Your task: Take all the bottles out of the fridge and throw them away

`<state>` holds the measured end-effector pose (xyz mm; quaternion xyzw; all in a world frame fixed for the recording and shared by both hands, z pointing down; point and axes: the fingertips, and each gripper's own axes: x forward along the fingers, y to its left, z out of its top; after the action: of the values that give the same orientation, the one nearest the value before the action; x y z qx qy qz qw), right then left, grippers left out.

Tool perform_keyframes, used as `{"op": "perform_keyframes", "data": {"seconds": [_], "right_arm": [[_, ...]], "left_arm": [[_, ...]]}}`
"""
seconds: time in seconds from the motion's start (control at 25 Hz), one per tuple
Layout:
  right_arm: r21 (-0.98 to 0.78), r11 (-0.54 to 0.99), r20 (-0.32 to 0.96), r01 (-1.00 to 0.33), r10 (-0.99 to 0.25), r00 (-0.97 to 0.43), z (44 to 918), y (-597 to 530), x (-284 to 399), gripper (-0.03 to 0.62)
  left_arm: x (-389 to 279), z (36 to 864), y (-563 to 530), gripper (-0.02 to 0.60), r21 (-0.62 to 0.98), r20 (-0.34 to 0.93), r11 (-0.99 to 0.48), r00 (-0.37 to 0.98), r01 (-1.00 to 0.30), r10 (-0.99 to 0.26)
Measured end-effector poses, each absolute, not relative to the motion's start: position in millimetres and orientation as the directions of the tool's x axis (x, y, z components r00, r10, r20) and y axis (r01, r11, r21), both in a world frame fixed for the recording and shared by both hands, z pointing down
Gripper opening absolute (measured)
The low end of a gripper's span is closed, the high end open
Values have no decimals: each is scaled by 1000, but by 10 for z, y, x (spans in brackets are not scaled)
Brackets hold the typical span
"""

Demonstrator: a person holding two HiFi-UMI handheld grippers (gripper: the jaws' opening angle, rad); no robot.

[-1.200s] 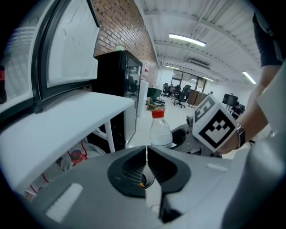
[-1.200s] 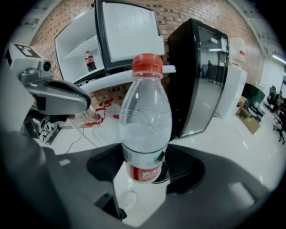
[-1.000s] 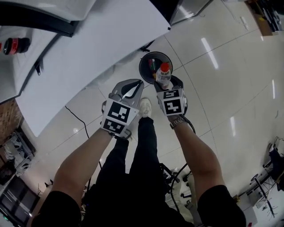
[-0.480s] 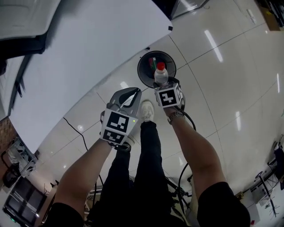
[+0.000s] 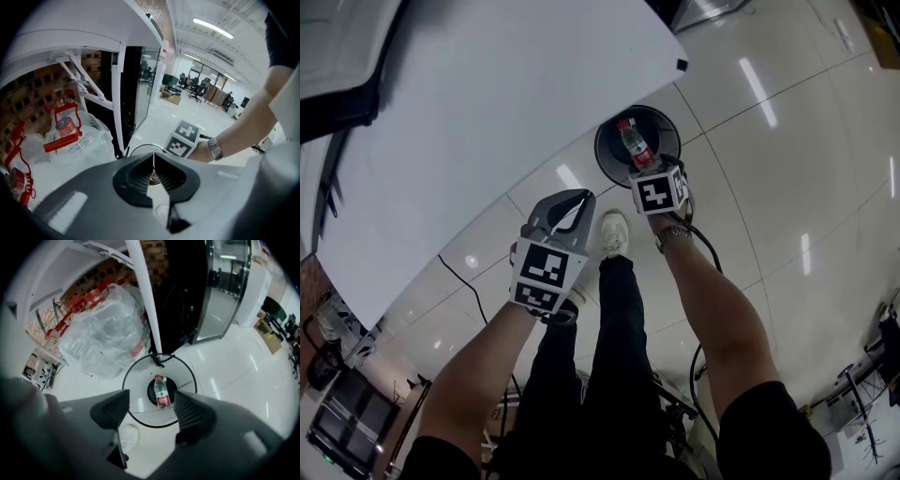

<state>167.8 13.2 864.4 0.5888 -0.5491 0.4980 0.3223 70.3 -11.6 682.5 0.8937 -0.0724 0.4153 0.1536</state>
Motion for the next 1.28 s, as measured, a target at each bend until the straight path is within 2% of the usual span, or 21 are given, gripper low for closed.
{"op": "perform_keyframes", "data": {"seconds": [0.56,0.96,1.28], "right_arm": [[-204,-176,925,-963,-356,-131,8254,324,1408,290],[-241,-167,891,-956,-428,-150,7329,363,1216,291],[-265,-36,809,-964,-552,-202,6254,237,869,291]], "left_arm": [[683,6554,-42,12,208,749,-940,662,-271,-25],[543,5895,-22,12,179,717,-928,689,-327,-104],[356,5238,32,12,153,675,-909,713,-388,-190]]}}
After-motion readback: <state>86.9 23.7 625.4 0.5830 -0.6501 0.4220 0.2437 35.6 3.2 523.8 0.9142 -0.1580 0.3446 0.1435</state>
